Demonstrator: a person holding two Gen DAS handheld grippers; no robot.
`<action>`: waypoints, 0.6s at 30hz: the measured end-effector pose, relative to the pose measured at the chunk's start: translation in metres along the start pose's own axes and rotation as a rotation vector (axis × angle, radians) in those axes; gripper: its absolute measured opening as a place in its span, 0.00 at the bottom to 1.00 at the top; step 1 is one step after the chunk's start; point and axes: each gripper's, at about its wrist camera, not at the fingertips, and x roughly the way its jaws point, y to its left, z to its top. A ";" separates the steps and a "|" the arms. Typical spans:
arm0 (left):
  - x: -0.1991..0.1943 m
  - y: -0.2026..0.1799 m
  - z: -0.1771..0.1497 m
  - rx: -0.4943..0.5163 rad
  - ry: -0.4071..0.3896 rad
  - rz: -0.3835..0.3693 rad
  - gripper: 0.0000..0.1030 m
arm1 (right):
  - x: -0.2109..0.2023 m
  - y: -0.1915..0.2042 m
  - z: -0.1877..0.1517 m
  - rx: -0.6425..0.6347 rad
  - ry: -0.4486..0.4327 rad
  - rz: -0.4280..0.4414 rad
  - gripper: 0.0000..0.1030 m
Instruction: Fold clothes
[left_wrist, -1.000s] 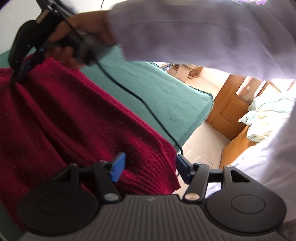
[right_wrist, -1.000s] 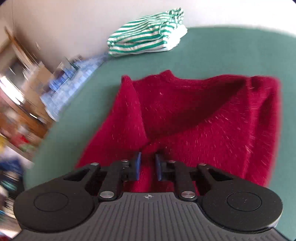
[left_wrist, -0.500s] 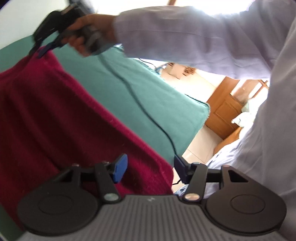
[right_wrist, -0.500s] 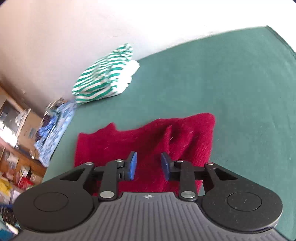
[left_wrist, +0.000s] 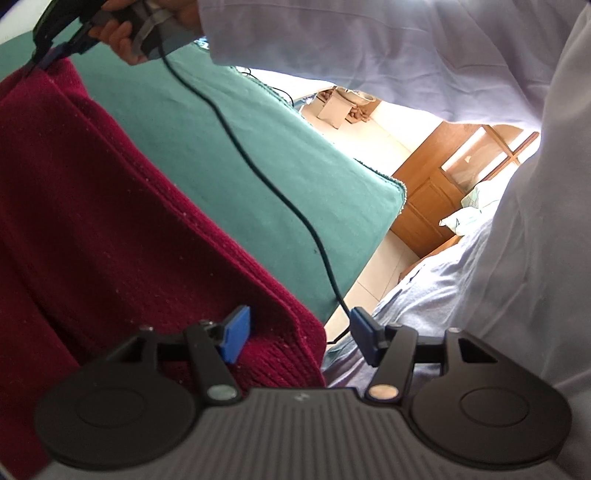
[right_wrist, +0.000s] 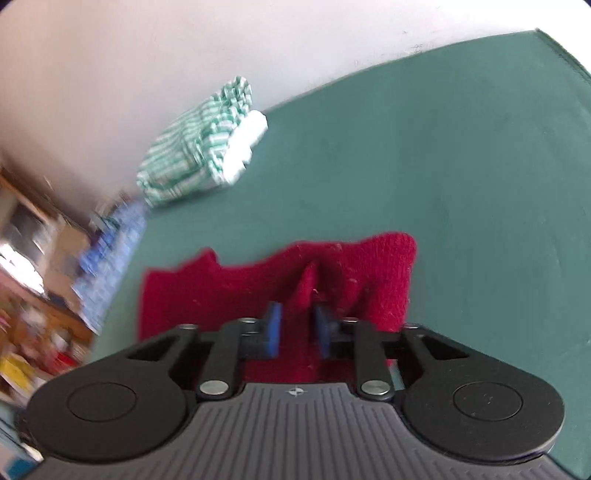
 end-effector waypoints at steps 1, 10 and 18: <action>0.000 -0.001 0.000 0.004 0.000 0.001 0.61 | -0.001 0.001 0.001 -0.018 -0.014 -0.017 0.03; -0.003 -0.009 0.002 0.047 -0.012 -0.006 0.65 | -0.019 -0.018 -0.007 0.091 -0.095 -0.021 0.15; -0.036 -0.002 -0.022 0.049 -0.137 -0.032 0.69 | -0.071 0.027 -0.094 0.060 0.036 0.071 0.21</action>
